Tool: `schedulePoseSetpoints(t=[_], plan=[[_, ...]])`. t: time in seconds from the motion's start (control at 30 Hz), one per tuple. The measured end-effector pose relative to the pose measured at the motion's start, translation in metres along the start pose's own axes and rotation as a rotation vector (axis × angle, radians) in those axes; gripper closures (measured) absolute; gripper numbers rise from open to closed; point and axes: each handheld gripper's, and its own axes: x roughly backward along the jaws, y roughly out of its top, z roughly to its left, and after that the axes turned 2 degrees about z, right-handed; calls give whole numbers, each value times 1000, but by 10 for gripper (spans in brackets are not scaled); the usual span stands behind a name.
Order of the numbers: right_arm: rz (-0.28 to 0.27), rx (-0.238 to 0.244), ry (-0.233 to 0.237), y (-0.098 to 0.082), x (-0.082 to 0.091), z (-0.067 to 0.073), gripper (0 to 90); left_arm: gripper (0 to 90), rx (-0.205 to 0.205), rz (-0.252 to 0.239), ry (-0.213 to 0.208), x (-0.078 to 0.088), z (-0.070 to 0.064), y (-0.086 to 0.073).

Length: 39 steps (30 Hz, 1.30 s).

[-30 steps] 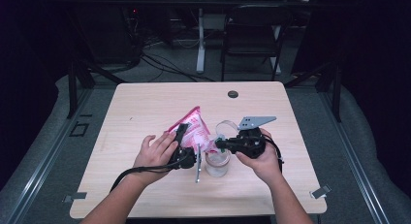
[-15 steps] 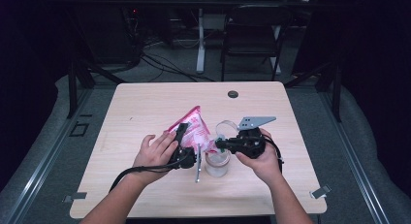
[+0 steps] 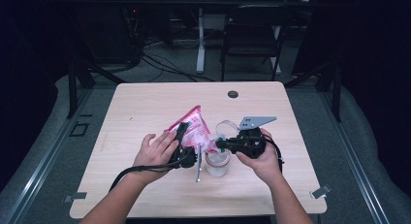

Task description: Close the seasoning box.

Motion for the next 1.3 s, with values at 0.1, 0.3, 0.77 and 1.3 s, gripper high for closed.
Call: schedulePoseSetpoints(t=[0.1,0.3,0.77,1.3], plan=[[1,-1,0,0,0,0,900,659,1,0,2,0,0,0],[0,-1,-2,0,0,0,900,659,-8,0,6,0,0,0],[-2,-4,-3,-1,-1,0,900,659,-23,-2,12,1,1,1],[-1,0,-6,0,0,0,900,658,-32,-8,17,1,2,2]])
